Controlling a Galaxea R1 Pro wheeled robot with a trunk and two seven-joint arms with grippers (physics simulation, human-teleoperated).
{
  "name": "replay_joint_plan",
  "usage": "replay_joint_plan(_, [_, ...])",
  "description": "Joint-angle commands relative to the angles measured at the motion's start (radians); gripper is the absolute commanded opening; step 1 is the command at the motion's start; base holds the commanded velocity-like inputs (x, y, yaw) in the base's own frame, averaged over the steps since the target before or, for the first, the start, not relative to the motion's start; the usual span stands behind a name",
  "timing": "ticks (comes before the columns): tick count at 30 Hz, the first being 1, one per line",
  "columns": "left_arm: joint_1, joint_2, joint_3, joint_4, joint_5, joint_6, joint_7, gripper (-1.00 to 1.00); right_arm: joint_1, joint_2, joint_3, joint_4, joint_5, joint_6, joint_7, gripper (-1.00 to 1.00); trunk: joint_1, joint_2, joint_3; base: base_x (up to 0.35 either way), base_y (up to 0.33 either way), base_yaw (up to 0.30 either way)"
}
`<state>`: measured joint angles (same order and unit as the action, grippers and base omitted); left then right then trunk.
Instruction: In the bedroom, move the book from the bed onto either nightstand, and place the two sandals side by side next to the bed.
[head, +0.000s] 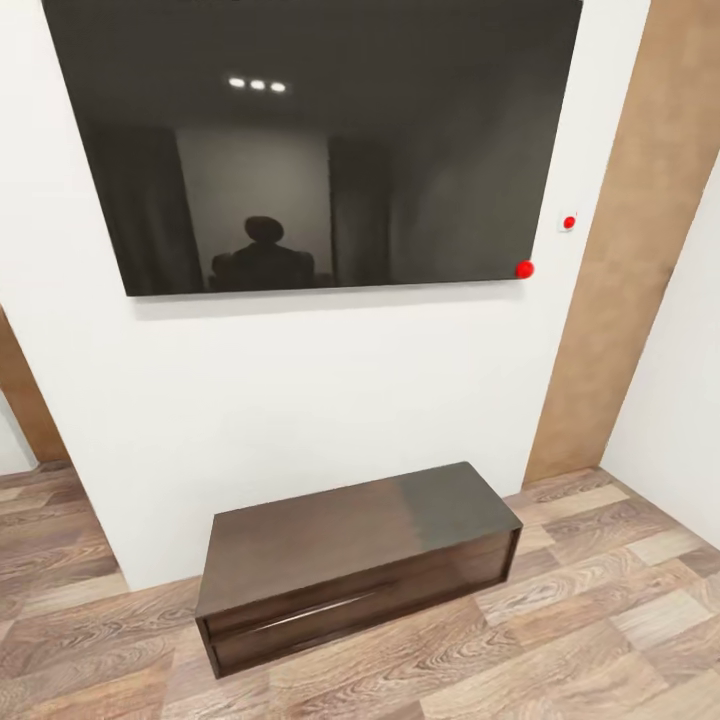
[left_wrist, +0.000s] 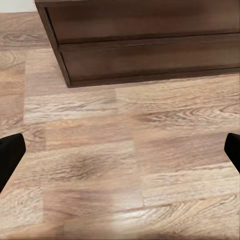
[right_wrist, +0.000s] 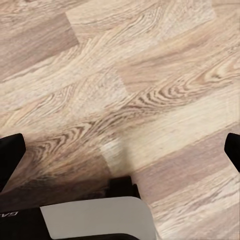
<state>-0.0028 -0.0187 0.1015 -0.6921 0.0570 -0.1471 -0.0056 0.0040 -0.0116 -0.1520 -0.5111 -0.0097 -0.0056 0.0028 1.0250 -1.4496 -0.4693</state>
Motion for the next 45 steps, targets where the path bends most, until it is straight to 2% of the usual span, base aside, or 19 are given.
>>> replay_joint_plan(1, [0.0,-0.001,0.001,0.0,0.006,-0.002,-0.001,1.0,0.0,0.0,-0.001,-0.001,-0.001,-0.001,0.0,1.0,0.0,0.0,-0.001,0.0,0.0,0.292])
replay_joint_plan(45, [0.0,-0.001,0.0,0.0,0.006,-0.003,-0.001,1.0,0.001,0.001,-0.001,0.002,0.0,-0.001,0.0,1.0,0.0,0.0,-0.001,0.0,0.0,0.292])
